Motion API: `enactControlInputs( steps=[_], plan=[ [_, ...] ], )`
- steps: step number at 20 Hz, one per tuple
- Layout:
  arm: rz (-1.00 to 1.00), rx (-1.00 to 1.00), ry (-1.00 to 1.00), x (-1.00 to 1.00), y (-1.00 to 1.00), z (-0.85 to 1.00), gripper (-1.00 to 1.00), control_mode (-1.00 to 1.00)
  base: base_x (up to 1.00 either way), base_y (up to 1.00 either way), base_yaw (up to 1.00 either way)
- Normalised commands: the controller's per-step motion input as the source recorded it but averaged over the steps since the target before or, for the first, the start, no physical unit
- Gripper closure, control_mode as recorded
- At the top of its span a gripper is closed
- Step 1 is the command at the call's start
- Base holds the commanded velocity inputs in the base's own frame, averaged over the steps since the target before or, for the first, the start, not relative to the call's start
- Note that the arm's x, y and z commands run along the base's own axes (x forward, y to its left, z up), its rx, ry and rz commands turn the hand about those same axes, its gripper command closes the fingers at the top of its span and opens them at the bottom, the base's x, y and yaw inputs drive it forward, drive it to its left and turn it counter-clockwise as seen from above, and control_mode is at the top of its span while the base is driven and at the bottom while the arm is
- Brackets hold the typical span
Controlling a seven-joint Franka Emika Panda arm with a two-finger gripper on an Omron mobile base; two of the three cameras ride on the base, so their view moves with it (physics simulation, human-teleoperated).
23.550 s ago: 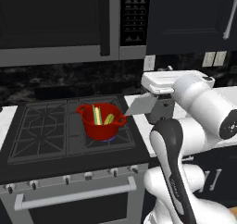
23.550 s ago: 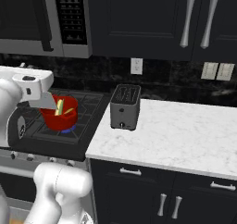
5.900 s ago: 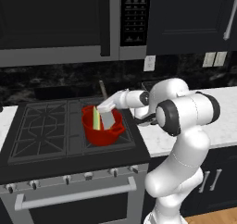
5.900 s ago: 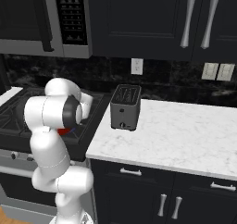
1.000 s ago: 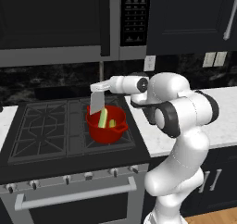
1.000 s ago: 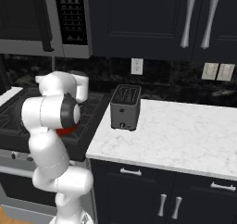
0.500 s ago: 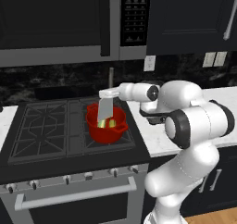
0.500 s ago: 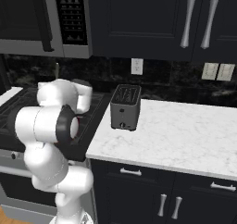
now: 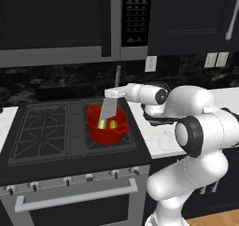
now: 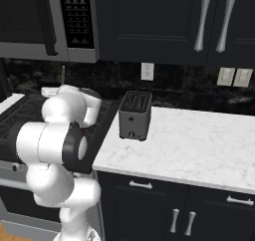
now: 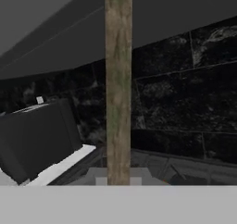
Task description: Put the corn and cucumber in the pot. Retrieve the spatula and lightly stir the vegetables in the pot.
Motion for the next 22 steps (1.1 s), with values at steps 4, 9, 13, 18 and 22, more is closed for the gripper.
enactControlInputs(
  steps=[4, 9, 13, 18, 22],
  plan=[
    [0.35, 0.07, -0.27, 0.5, -0.57, -0.41, 1.0, -1.0, 0.0, 0.0, 0.0],
    [0.35, 0.0, -0.21, 0.16, -0.69, -0.84, 1.0, -1.0, 0.0, 0.0, 0.0],
    [0.36, 0.0, -0.21, 0.0, -0.49, -0.95, 1.0, -1.0, 0.0, 0.0, 0.0],
    [0.37, 0.01, -0.19, 0.05, -0.09, -0.88, 1.0, -1.0, 0.0, 0.0, 0.0],
    [0.45, 0.04, -0.17, 0.41, -0.01, -0.71, 1.0, -1.0, 0.0, 0.0, 0.0]
  ],
)
